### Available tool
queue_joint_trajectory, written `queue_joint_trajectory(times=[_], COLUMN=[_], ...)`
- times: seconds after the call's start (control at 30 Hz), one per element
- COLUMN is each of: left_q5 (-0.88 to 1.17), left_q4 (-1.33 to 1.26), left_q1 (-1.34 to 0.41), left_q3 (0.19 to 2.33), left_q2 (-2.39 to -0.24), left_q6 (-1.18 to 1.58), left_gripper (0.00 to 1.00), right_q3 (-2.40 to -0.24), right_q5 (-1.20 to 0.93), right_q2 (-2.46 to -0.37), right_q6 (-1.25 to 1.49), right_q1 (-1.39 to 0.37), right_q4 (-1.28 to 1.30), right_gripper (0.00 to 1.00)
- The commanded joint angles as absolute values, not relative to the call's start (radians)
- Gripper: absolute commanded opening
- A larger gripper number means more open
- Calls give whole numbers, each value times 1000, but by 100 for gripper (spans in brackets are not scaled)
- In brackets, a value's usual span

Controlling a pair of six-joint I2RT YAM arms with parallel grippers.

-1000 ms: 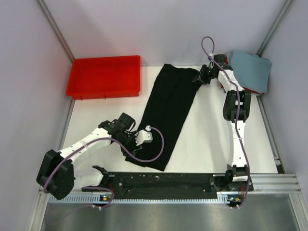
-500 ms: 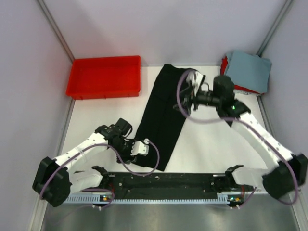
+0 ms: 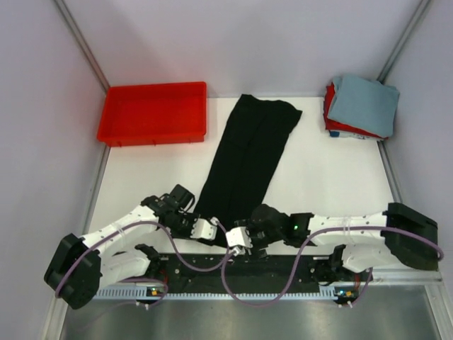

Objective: Fold and stack the t-shirts

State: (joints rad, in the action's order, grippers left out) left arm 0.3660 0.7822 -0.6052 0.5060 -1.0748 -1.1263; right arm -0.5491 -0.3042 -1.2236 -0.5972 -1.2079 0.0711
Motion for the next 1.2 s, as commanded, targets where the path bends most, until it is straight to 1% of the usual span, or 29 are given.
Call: queue_joint_trajectory(times=[0.0,0.13,0.17,0.2,0.23,0.27,0.33,0.37,0.4,0.43,0.53,0.6,0.67,0.73,0.8,0.83,0.87,0.97,1.03,1.1,1.17], left_q5=[324,318,321,322,324,325,331,343,365,388,460,523,543,503,372,262,203,166,149,120,95], left_q4=[709,716,716,716,721,726,768,813,874,935,1052,1089,1074,1004,890,849,839,830,807,781,781], left_q1=[-611,-615,-615,-615,-615,-617,-620,-620,-624,-626,-646,-652,-652,-652,-650,-649,-646,-617,-615,-606,-592], left_q3=[486,489,489,488,489,492,517,543,583,610,679,724,782,851,925,961,1018,1191,1261,1331,1415], left_q2=[-1055,-1049,-1049,-1046,-1048,-1046,-1045,-1039,-1032,-1019,-985,-983,-992,-1034,-1099,-1168,-1204,-1389,-1483,-1580,-1693], left_q6=[-1095,-1072,-1069,-1060,-1052,-1040,-1010,-997,-991,-989,-974,-951,-921,-861,-745,-705,-675,-624,-617,-611,-597], left_gripper=[27,3,0,0,0,0,0,0,0,0,0,0,0,0,0,0,0,0,0,0,0], right_q3=[-566,-586,-594,-607,-621,-629,-630,-629,-629,-629,-618,-601,-589,-598,-610,-615,-620,-621,-618,-626,-650], right_q5=[-160,-161,-161,-166,-172,-173,-179,-190,-210,-234,-290,-279,-291,-357,-361,-348,-345,-377,-359,-348,-356], right_q2=[-1334,-1436,-1460,-1488,-1511,-1523,-1522,-1505,-1474,-1441,-1292,-1189,-1105,-1048,-1008,-994,-982,-1008,-1058,-1148,-1230], right_q6=[-634,-638,-643,-652,-660,-664,-670,-669,-667,-658,-608,-568,-516,-448,-393,-381,-377,-332,-295,-255,-224], right_q1=[-1239,-1252,-1258,-1265,-1275,-1285,-1304,-1313,-1316,-1318,-1319,-1319,-1290,-1182,-1067,-1002,-953,-769,-657,-553,-485], right_q4=[-130,-156,-146,-128,-98,-68,-16,-3,58,87,147,167,172,187,196,198,196,147,76,8,-57], right_gripper=[72,70,68,64,58,49,19,9,2,0,0,0,0,0,0,0,0,0,0,0,0])
